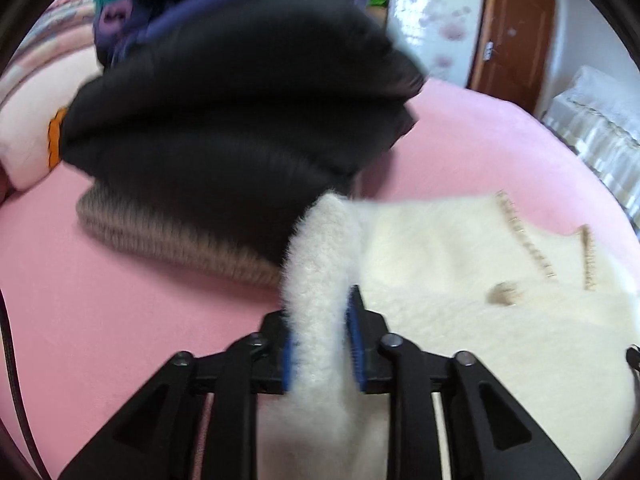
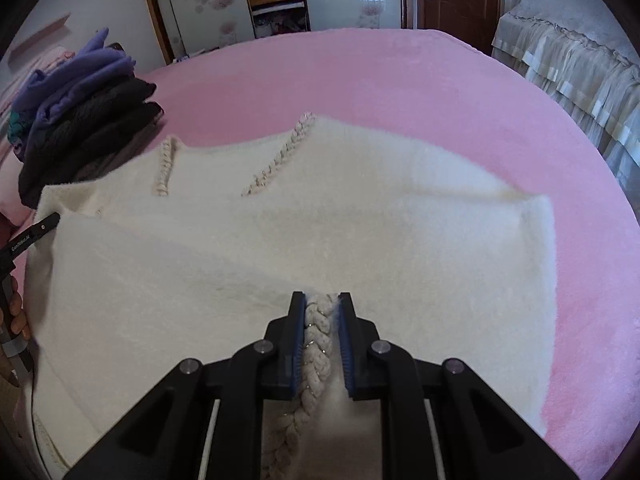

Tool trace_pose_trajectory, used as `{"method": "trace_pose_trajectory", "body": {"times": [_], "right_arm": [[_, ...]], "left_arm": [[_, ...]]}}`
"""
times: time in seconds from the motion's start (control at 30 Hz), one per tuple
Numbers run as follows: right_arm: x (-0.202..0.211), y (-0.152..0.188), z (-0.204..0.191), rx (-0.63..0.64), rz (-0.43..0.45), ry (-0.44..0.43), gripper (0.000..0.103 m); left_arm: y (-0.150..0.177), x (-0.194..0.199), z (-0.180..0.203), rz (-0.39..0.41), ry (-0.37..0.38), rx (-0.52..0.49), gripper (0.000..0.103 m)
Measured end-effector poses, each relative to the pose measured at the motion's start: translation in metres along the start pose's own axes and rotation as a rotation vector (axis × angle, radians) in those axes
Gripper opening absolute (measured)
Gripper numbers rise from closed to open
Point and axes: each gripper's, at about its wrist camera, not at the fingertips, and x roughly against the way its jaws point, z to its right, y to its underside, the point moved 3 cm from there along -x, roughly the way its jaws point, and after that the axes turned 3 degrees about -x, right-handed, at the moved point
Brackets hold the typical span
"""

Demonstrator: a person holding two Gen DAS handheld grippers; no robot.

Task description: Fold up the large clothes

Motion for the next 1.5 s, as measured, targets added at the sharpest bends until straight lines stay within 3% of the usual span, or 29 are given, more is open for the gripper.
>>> {"method": "trace_pose_trajectory", "body": {"times": [0.1, 0.17, 0.27, 0.33, 0.4, 0.5, 0.6, 0.7, 0.77, 0.87, 0.93, 1.0, 1.07, 1.17, 1.27, 1.33, 1.4, 1.5], "right_arm": [[0.003, -0.001, -0.005, 0.037, 0.011, 0.057, 0.016], [0.009, -0.002, -0.002, 0.04, 0.013, 0.083, 0.028], [0.028, -0.003, 0.005, 0.024, 0.051, 0.12, 0.036], [0.044, -0.002, 0.006, 0.006, 0.084, 0.107, 0.036], [0.058, -0.001, 0.001, 0.001, 0.11, 0.067, 0.036], [0.07, 0.003, -0.021, 0.018, 0.116, -0.007, 0.036], [0.066, 0.011, -0.051, 0.041, 0.084, -0.085, 0.036], [0.055, 0.025, -0.075, 0.1, 0.054, -0.084, 0.033], [0.044, 0.038, -0.079, 0.133, 0.032, -0.042, 0.026], [0.035, 0.05, -0.058, 0.141, 0.034, 0.04, 0.025], [0.037, 0.049, -0.042, 0.101, 0.022, 0.014, 0.022], [0.042, 0.047, -0.032, 0.072, 0.01, 0.018, 0.01], [0.05, 0.045, -0.027, 0.038, -0.005, 0.003, 0.007], [0.071, 0.043, -0.023, 0.004, 0.011, -0.004, 0.008], [0.099, 0.046, -0.02, -0.015, 0.038, -0.009, 0.01], [0.122, 0.051, -0.02, -0.022, 0.061, -0.019, 0.01], [0.144, 0.055, -0.021, -0.019, 0.082, -0.021, 0.011], [0.183, 0.064, -0.024, -0.008, 0.127, -0.011, 0.011]], "left_arm": [[-0.005, 0.006, -0.011, -0.009, 0.03, 0.053, 0.033], [-0.008, 0.019, -0.018, -0.008, 0.036, 0.069, 0.034], [-0.015, 0.057, -0.031, 0.065, 0.0, 0.062, 0.035], [-0.017, 0.085, -0.037, 0.132, -0.036, 0.042, 0.035], [-0.014, 0.104, -0.032, 0.147, 0.015, 0.018, 0.035], [-0.001, 0.112, -0.013, 0.094, 0.106, -0.015, 0.034], [0.022, 0.104, 0.003, 0.026, 0.125, -0.057, 0.022], [0.042, 0.077, 0.007, -0.067, 0.079, -0.059, 0.014], [0.057, 0.065, 0.004, -0.108, 0.046, -0.06, 0.01], [0.064, 0.058, -0.004, -0.118, 0.055, -0.043, 0.008], [0.061, 0.06, -0.006, -0.121, 0.055, -0.038, 0.008], [0.062, 0.063, -0.002, -0.126, 0.046, -0.042, 0.008], [0.055, 0.068, 0.003, -0.127, 0.029, -0.045, 0.009], [0.047, 0.106, 0.0, -0.1, 0.057, -0.032, 0.017], [0.043, 0.145, 0.005, -0.061, 0.049, -0.04, 0.036], [0.041, 0.168, 0.012, -0.041, 0.06, -0.041, 0.062], [0.04, 0.202, 0.012, -0.006, 0.067, -0.035, 0.078], [0.038, 0.249, 0.013, 0.049, 0.079, -0.031, 0.087]]}}
